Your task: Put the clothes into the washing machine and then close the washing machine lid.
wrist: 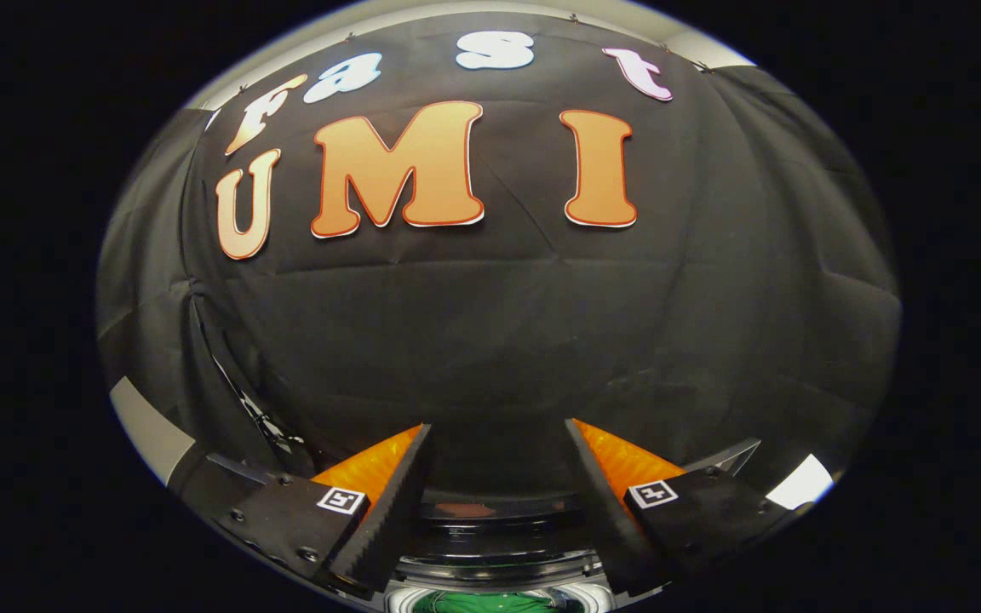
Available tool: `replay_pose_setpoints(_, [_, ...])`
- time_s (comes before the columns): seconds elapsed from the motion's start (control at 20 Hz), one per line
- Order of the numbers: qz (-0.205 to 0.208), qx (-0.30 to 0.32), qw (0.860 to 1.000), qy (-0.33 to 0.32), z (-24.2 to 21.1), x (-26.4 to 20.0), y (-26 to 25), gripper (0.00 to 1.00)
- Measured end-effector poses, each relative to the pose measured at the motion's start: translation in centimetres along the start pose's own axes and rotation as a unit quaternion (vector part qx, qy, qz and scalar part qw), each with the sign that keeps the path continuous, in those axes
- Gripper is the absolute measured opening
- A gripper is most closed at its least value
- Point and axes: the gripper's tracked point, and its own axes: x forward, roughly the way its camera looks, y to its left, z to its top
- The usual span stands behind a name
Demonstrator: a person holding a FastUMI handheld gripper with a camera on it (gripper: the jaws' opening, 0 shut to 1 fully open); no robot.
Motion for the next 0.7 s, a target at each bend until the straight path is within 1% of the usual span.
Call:
replay_pose_setpoints(0.2, [0.008, -0.002, 1.000, 0.010, -0.5, -1.9, 0.1, 0.97])
replay_pose_setpoints(0.45, [0.016, -0.006, 1.000, 0.007, -2.3, -6.8, -0.3, 0.97])
replay_pose_setpoints(0.7, [0.021, 0.001, 1.000, 0.004, -4.4, -10.4, -0.3, 0.97])
